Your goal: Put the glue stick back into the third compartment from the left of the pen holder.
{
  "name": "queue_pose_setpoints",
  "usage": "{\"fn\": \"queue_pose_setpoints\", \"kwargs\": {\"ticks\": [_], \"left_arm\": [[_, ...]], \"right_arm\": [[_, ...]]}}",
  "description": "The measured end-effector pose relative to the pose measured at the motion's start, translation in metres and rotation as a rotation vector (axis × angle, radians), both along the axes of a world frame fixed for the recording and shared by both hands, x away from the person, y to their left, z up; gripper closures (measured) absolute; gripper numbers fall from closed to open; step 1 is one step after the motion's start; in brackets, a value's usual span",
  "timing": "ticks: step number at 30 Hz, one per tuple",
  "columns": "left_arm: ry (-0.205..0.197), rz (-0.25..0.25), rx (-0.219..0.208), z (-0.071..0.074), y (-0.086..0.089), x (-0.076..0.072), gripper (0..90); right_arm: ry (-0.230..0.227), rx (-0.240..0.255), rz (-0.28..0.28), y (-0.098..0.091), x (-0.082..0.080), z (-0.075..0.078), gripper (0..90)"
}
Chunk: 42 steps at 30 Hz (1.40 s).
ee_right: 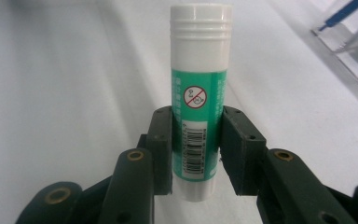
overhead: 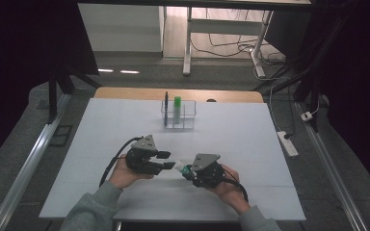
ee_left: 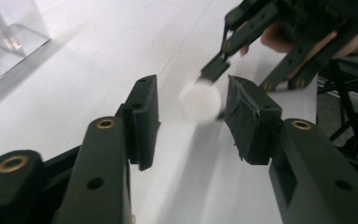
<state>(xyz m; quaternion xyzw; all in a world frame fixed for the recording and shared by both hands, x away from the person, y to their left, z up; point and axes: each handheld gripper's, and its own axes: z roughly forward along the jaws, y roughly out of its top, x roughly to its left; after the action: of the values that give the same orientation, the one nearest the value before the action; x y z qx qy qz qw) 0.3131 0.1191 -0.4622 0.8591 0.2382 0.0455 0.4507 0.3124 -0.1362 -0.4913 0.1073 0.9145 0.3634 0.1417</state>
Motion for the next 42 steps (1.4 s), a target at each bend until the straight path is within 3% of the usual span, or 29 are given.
{"fn": "queue_pose_setpoints", "kwargs": {"ticks": [5,16,23,32,42], "left_arm": [[-0.003,0.027,0.018,-0.004,0.010,-0.004,51.2],[-0.011,0.111,0.015,-0.012,0.034,-0.015,48.6],[-0.010,0.216,0.029,-0.027,0.064,-0.031,43.0],[0.017,0.335,-0.002,-0.043,0.102,-0.046,41.5],[0.007,0.379,0.013,-0.049,0.116,-0.055,38.4]], "right_arm": [[0.015,0.045,-0.035,-0.008,0.004,0.002,65.5],[0.024,0.087,-0.084,-0.018,0.009,0.005,65.5],[0.035,0.122,-0.117,-0.024,0.012,0.007,65.5],[0.035,0.147,-0.147,-0.030,0.015,0.008,65.5],[0.038,0.181,-0.186,-0.035,0.020,0.011,65.5]]}}
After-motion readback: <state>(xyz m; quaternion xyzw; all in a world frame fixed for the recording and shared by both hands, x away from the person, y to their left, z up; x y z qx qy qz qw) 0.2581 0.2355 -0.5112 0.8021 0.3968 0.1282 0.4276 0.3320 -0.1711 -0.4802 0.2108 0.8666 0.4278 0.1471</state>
